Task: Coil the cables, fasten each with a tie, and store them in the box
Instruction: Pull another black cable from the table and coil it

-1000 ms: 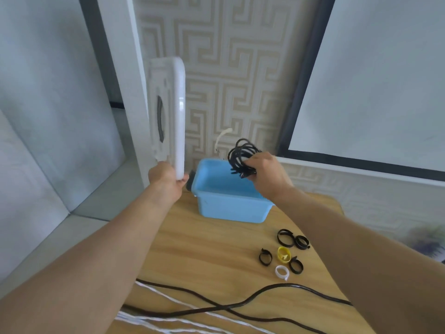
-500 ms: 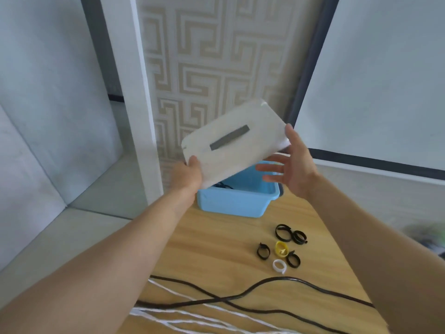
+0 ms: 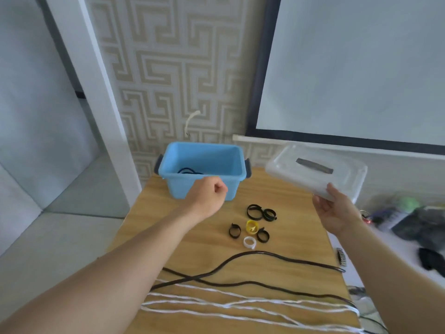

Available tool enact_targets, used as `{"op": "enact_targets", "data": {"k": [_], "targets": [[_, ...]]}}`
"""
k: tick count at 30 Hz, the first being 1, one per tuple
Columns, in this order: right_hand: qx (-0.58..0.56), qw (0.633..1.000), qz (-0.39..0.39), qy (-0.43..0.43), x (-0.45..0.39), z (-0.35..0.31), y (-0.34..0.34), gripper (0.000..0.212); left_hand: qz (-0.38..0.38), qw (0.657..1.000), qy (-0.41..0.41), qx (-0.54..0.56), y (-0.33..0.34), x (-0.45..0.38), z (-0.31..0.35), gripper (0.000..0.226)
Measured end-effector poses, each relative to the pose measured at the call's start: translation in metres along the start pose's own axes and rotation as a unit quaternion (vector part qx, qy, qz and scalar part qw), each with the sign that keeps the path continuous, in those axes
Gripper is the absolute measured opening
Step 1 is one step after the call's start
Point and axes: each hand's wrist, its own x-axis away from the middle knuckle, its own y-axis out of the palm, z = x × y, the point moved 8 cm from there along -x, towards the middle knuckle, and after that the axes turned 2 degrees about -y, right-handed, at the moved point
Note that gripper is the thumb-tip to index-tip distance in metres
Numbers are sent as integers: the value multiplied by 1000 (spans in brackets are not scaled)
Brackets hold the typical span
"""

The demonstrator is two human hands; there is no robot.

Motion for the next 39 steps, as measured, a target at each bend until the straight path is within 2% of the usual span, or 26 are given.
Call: {"op": "enact_targets", "data": {"k": [2,4,6,8,11,14,16,18,20,22,23,25,26,28,32,34,36,39], "targets": [[-2,1000,14,26,2,17,-15,33,-94,994,8,-53,30,12,-4,19],[3,999,23,44,6,32,-24,20,-176,978,18,-110,58,26,-11,33],[9,998,29,50,5,42,-32,23,-234,954,34,-185,83,41,-21,50],[17,998,31,47,5,45,-38,29,-276,932,38,-234,100,56,-30,59],[36,998,8,55,3,49,-38,30,-297,925,25,-236,110,68,-42,57],[57,993,-8,107,3,58,-32,29,-286,932,32,-221,109,73,-43,52],[111,983,-13,144,4,68,-29,28,-270,942,38,-198,105,75,-44,50],[227,962,-11,153,5,74,-28,30,-231,956,56,-171,97,77,-40,41],[378,913,-7,153,8,76,-29,46,-160,969,86,-170,83,78,-33,31],[499,857,-3,129,11,70,-31,59,-132,970,88,-182,73,83,-33,31],[525,845,-7,105,12,65,-28,57,-144,967,72,-195,72,85,-38,33],[537,842,-34,32,13,54,-18,40,-185,955,42,-230,74,92,-51,32],[557,828,-56,-13,15,49,-12,31,-193,951,36,-240,74,95,-57,25],[630,766,-107,-75,27,48,-2,22,-193,950,32,-244,72,101,-64,12],[714,645,-264,-61,69,89,9,22,-179,959,55,-211,68,109,-65,16],[737,587,-325,-85,89,109,16,20,-151,967,77,-188,61,110,-60,15],[728,584,-331,-141,106,111,27,12,-121,971,104,-177,50,113,-53,13],[672,651,-294,-198,121,93,36,19,-107,971,123,-178,27,119,-46,19]]}}
